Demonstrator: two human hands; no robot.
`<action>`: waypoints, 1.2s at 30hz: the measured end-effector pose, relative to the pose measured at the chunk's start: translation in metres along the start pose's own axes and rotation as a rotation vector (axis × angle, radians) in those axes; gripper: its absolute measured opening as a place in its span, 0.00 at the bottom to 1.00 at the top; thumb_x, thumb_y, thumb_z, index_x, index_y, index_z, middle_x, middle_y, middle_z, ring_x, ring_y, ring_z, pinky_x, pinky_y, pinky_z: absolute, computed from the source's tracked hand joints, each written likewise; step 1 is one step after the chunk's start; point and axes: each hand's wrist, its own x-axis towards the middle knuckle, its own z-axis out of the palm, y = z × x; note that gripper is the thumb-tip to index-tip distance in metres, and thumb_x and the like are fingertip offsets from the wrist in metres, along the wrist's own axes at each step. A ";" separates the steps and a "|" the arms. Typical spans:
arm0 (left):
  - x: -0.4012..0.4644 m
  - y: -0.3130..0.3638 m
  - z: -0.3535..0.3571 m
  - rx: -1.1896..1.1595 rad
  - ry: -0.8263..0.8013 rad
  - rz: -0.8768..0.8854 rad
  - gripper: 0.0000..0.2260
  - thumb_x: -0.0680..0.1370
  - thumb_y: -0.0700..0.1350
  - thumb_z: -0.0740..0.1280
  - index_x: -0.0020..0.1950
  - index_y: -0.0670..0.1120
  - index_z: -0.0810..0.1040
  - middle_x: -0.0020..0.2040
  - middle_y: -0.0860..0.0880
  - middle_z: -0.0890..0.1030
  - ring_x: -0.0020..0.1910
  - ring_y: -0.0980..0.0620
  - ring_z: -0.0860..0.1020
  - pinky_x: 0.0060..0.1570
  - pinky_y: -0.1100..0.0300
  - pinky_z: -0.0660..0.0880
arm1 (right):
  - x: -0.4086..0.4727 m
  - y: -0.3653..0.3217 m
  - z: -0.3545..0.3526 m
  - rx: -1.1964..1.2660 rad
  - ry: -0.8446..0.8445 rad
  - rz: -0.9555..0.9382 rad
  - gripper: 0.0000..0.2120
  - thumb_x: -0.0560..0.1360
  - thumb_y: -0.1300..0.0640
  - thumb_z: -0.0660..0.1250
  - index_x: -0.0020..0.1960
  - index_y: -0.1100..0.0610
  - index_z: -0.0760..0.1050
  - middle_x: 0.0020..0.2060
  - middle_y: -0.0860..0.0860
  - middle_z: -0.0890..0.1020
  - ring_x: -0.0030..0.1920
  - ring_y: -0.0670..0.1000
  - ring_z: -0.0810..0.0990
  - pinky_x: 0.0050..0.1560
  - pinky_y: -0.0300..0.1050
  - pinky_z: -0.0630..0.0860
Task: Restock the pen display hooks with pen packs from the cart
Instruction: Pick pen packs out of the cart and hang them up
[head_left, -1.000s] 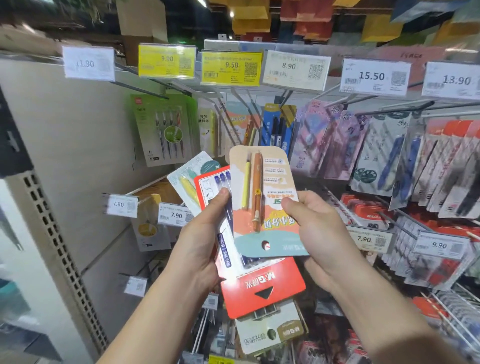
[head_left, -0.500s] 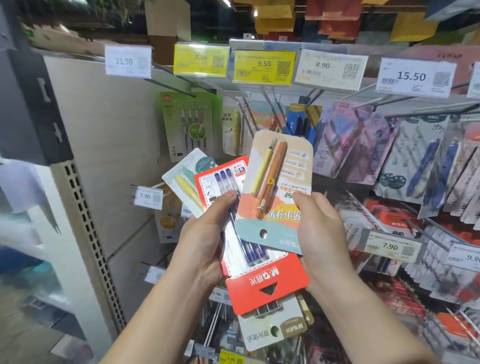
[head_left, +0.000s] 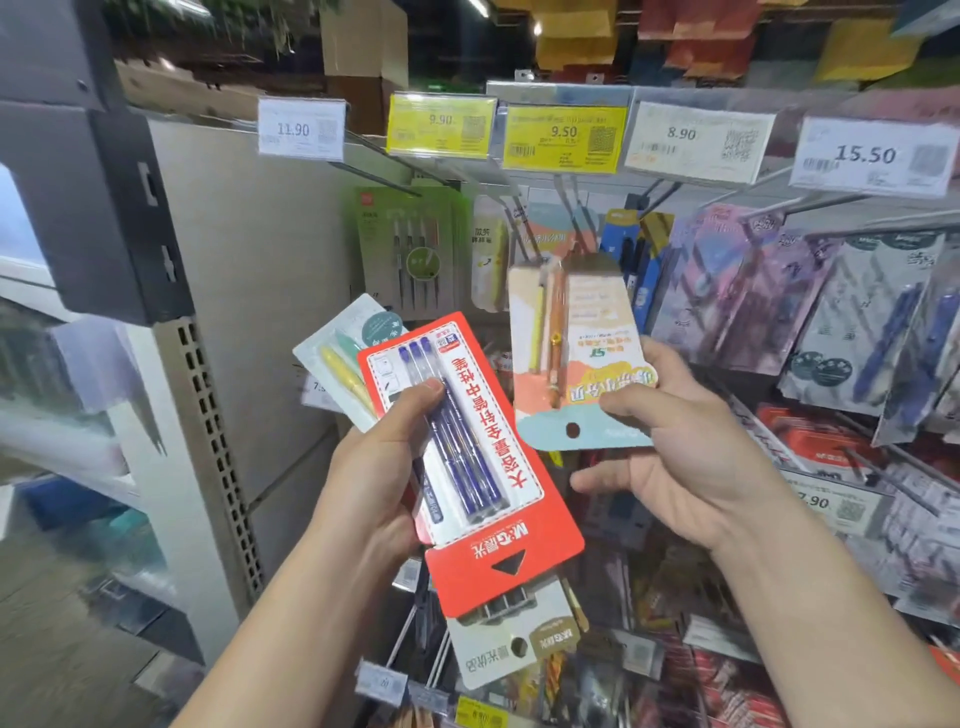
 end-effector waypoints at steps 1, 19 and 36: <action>0.000 0.001 -0.001 -0.005 0.000 0.006 0.13 0.79 0.44 0.72 0.62 0.41 0.79 0.43 0.43 0.88 0.37 0.45 0.87 0.32 0.50 0.84 | 0.002 -0.001 -0.003 -0.016 0.010 -0.018 0.22 0.82 0.69 0.60 0.68 0.47 0.73 0.55 0.57 0.85 0.41 0.59 0.87 0.25 0.52 0.80; -0.008 0.016 -0.001 0.012 -0.023 0.027 0.15 0.79 0.45 0.72 0.63 0.42 0.80 0.44 0.43 0.88 0.37 0.45 0.88 0.31 0.52 0.83 | 0.014 -0.017 -0.029 0.050 0.169 -0.073 0.03 0.82 0.57 0.65 0.54 0.52 0.76 0.44 0.53 0.87 0.41 0.56 0.88 0.32 0.64 0.83; -0.021 0.024 -0.001 -0.043 -0.002 0.010 0.18 0.76 0.46 0.75 0.63 0.40 0.81 0.50 0.39 0.87 0.42 0.41 0.88 0.34 0.47 0.83 | 0.033 -0.028 -0.019 -0.219 -0.107 -0.053 0.17 0.82 0.66 0.65 0.66 0.49 0.70 0.58 0.55 0.84 0.52 0.62 0.87 0.28 0.56 0.83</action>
